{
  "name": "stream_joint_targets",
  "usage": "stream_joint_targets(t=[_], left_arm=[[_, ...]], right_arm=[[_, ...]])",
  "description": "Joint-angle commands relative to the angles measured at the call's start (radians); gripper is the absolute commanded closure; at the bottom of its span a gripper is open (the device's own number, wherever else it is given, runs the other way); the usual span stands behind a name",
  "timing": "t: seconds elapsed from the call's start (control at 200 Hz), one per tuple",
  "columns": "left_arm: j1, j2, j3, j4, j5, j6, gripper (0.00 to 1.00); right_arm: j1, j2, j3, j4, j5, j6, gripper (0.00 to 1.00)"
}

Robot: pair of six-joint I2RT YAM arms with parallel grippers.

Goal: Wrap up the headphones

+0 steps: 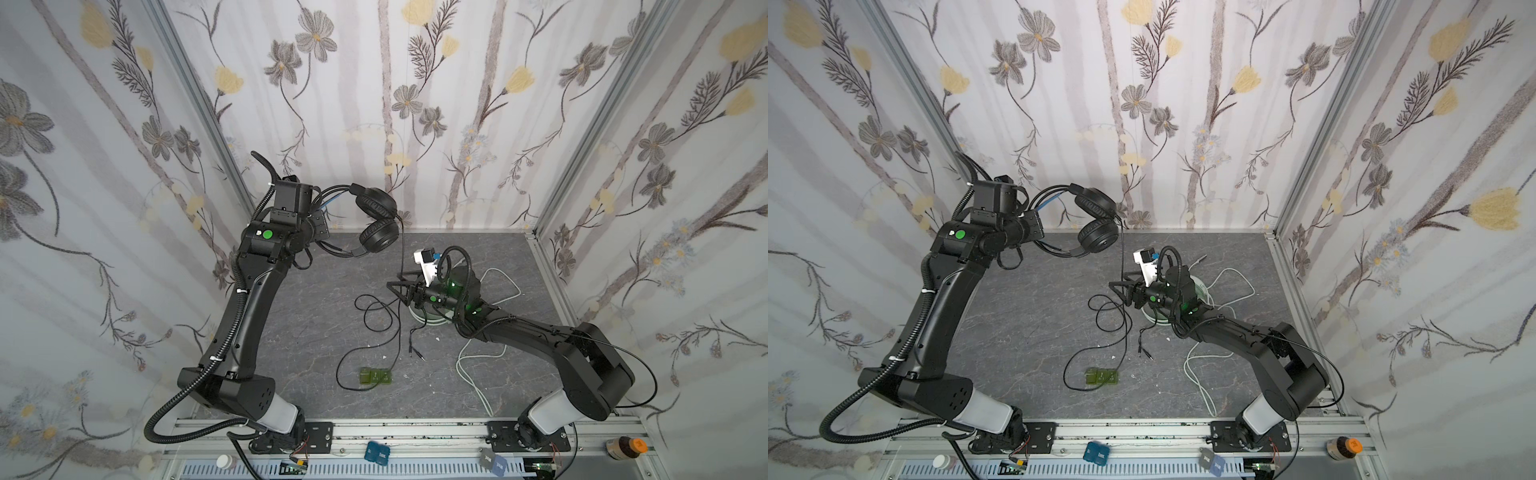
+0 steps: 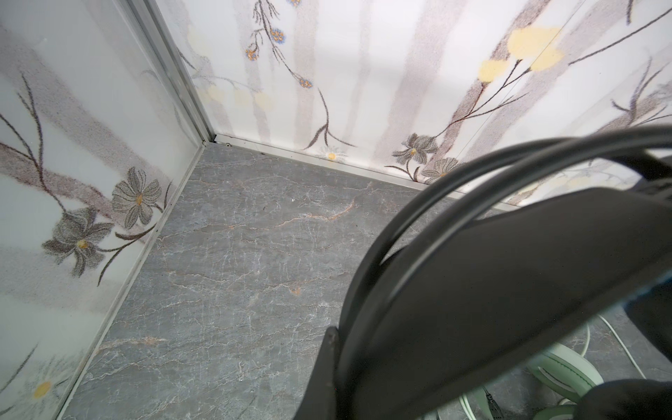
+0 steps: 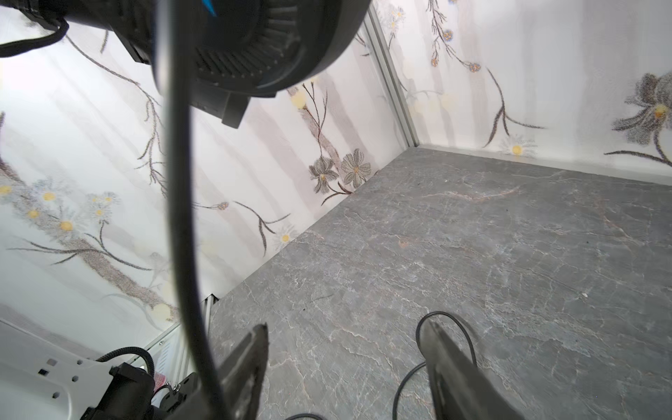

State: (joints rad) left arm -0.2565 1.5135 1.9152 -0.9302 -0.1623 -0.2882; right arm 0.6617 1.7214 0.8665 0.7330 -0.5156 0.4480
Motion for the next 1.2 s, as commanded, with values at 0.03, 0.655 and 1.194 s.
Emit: stream_joint_targets(t=[0.03,0.655,1.194], left_arm=[[0.002,-0.024,0.033,0.015,0.028,-0.039,1.0],[0.029,-0.096,0.008,0.039,0.033,-0.067,1.0],[0.086,-0.155,-0.2,0.193,-0.001,-0.025,1.0]], right_arm=[[0.008,0.009,0.0,0.077,-0.041,0.021,0.45],[0.073,-0.222,-0.075,-0.134,0.011,-0.084,1.0],[0.206,-0.401,0.183,-0.668,0.049,-0.315,1.0]])
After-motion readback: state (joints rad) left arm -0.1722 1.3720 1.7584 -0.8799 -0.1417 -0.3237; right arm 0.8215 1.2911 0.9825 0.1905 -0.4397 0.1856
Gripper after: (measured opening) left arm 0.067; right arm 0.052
